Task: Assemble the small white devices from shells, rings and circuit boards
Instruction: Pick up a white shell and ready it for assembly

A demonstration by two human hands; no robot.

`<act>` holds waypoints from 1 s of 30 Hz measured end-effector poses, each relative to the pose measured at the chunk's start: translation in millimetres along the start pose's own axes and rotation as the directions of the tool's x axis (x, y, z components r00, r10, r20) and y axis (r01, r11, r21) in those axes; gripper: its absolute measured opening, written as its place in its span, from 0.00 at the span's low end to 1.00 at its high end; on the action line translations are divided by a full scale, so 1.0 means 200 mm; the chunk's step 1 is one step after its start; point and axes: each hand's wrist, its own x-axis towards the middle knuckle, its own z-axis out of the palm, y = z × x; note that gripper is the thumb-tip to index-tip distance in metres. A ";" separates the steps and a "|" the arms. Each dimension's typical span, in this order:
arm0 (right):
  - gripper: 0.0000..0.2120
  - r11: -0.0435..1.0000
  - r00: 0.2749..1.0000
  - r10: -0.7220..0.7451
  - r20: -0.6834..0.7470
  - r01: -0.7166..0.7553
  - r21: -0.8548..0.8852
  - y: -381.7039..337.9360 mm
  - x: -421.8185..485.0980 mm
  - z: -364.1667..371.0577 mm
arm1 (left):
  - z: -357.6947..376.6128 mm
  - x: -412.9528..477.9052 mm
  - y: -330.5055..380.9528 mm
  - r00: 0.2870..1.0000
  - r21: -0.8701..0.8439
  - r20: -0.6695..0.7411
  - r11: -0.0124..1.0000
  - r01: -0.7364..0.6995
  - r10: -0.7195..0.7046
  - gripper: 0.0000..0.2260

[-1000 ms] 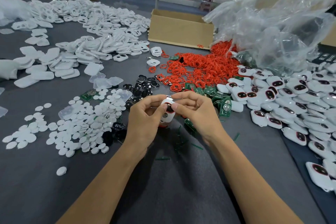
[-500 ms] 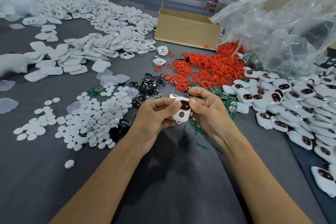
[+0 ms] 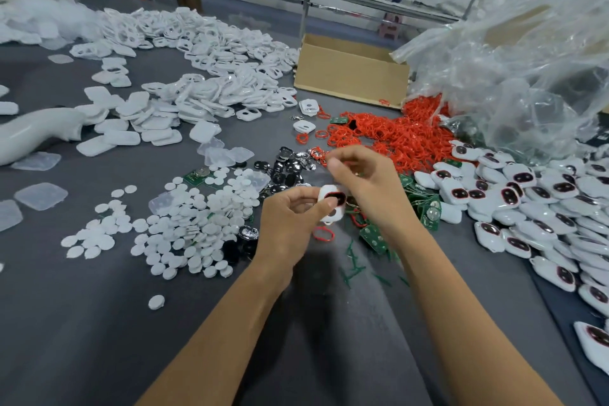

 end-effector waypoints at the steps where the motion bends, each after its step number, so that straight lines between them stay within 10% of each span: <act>1: 0.04 0.993 0.997 -0.077 0.010 0.077 -0.092 -0.06 0.05 0.03 | 0.01 -0.01 0.00 1.000 0.023 -0.006 0.999 -0.025 0.026 0.05; 7: 0.13 0.744 0.886 -0.053 0.460 0.343 -0.574 -0.27 0.24 0.39 | 0.00 -0.03 -0.01 0.975 0.445 -0.008 0.874 -0.195 0.221 0.20; 13: 0.10 0.571 0.827 0.026 0.561 0.448 -0.688 -0.25 0.22 0.56 | 0.00 -0.03 -0.06 0.973 0.198 0.092 0.954 -0.227 0.212 0.09; 17: 0.08 0.602 0.831 0.071 0.552 0.405 -0.688 -0.23 0.24 0.56 | 0.01 -0.01 -0.06 0.979 0.096 0.101 0.978 -0.187 0.178 0.06; 24: 0.06 0.638 0.862 0.120 0.493 0.314 -0.703 -0.22 0.26 0.53 | 0.01 -0.01 -0.05 0.969 0.395 0.084 0.885 -0.247 0.233 0.15; 30: 0.06 0.865 0.913 -0.037 0.406 0.233 -0.444 -0.25 0.20 0.24 | 0.02 -0.02 -0.02 0.996 0.302 0.065 0.950 -0.077 0.060 0.10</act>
